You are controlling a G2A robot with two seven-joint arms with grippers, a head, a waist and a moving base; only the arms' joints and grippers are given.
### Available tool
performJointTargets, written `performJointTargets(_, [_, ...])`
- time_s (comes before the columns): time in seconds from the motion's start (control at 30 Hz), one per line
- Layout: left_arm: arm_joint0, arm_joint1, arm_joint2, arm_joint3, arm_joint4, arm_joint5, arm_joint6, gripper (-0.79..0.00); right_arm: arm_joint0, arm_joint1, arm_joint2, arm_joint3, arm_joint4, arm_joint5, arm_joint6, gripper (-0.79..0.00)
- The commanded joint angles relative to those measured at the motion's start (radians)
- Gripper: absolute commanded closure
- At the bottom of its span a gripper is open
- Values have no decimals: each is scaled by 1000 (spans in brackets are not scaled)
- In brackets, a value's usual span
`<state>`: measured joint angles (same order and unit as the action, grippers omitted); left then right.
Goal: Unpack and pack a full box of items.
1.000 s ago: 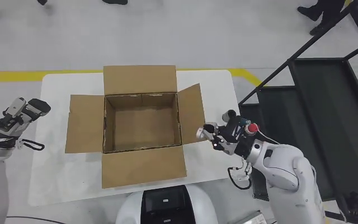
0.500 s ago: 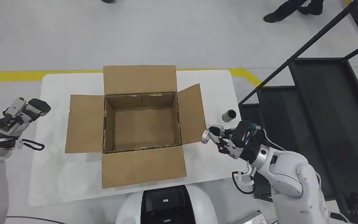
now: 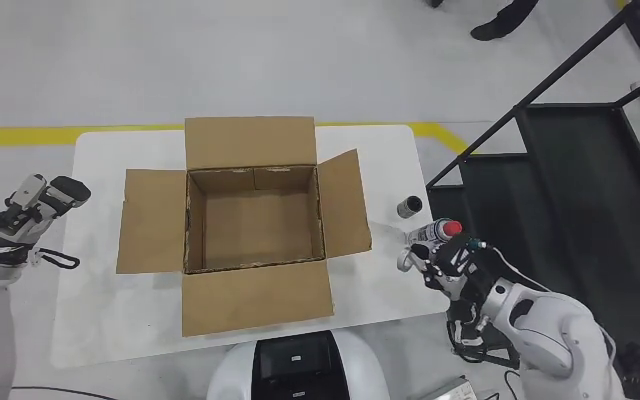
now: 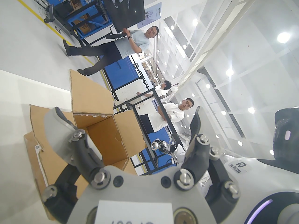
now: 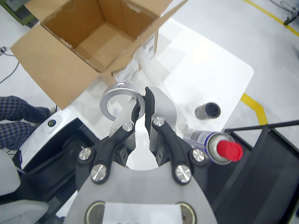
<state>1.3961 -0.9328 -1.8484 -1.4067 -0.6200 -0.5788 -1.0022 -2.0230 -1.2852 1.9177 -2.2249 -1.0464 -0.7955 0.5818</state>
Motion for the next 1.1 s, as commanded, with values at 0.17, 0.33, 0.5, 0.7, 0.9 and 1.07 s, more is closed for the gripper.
performJointTargets(0.17, [0,0,0,0,0,0,0,-785,-14,4,-96,117,-226,88,9,0])
performJointTargets(0.33, [0,0,0,0,0,0,0,-785,1,5,-165,198,-382,172,-38,0])
performJointTargets(0.5, [0,0,0,0,0,0,0,-785,50,8,-223,289,-502,244,-29,0])
performJointTargets(0.7, [0,0,0,0,0,0,0,-785,131,9,-297,399,-609,299,-3,0])
performJointTargets(0.9, [0,0,0,0,0,0,0,-785,182,10,-342,467,-634,321,2,0])
performJointTargets(1.07, [0,0,0,0,0,0,0,-785,222,8,-382,504,-641,341,18,0])
